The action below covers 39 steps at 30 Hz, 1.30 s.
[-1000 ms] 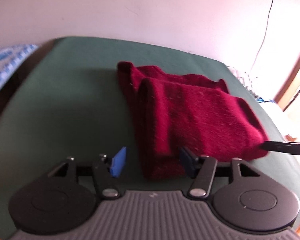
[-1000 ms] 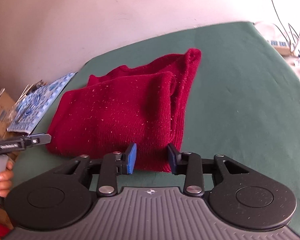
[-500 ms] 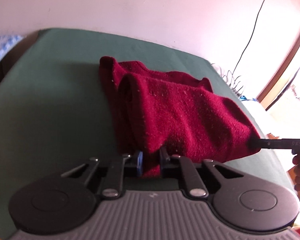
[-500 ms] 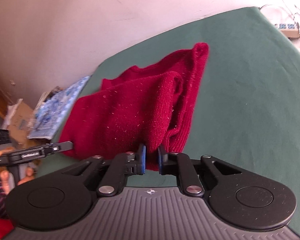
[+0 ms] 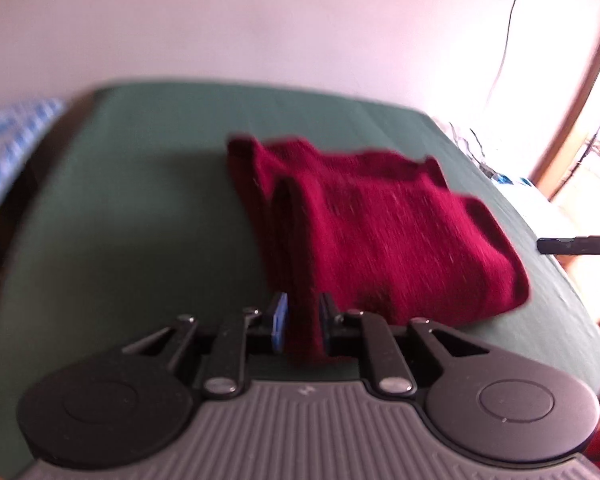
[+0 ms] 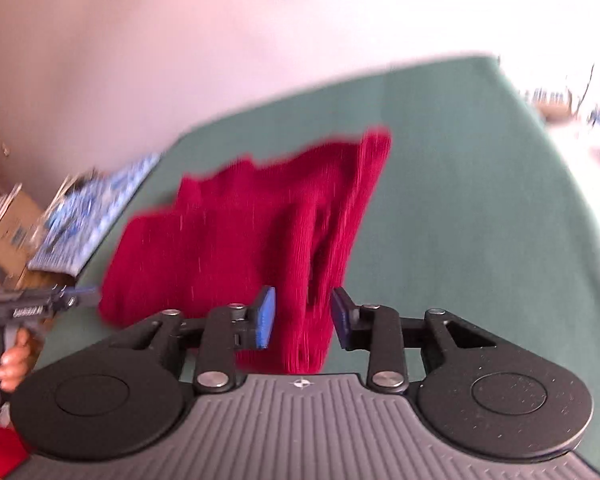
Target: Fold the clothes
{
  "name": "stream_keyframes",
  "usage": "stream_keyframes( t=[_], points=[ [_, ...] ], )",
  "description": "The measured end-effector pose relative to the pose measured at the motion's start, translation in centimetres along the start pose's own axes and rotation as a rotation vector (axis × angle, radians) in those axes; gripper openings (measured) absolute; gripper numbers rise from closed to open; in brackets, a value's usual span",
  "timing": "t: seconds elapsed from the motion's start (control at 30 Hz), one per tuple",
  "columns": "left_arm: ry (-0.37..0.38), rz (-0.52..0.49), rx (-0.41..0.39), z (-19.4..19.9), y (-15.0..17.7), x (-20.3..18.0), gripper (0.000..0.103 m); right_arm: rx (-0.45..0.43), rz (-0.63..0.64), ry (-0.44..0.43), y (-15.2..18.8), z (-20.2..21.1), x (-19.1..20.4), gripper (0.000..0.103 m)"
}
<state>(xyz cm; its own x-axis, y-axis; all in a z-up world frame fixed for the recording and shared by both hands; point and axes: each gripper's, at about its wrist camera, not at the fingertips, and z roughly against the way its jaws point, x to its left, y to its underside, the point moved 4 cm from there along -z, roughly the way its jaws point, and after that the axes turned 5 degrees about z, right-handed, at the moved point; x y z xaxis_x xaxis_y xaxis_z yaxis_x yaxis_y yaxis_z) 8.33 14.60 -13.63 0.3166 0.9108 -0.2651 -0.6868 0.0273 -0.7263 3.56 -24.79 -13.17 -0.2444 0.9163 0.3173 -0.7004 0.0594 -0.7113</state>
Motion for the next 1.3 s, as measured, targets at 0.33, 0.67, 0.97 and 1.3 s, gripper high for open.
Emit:
stream_keyframes(
  t=[0.33, 0.67, 0.97, 1.3],
  points=[
    [-0.105, -0.016, -0.098, -8.4, -3.4, -2.9, 0.012, -0.069, -0.026, 0.058, -1.5, -6.9, 1.0, 0.014],
    [-0.090, 0.013, -0.051, -9.8, -2.0, -1.4, 0.014, -0.089, -0.079, 0.058, -1.5, -9.3, -0.3, 0.005],
    [-0.023, 0.023, -0.040, -8.0, -3.8, -0.7, 0.016, -0.036, -0.054, 0.027, -3.8, -7.8, 0.8, 0.021],
    [-0.022, -0.069, -0.002, -11.6, -10.4, 3.0, 0.057, -0.004, -0.072, 0.044, -11.2, -9.0, -3.7, 0.053]
  ],
)
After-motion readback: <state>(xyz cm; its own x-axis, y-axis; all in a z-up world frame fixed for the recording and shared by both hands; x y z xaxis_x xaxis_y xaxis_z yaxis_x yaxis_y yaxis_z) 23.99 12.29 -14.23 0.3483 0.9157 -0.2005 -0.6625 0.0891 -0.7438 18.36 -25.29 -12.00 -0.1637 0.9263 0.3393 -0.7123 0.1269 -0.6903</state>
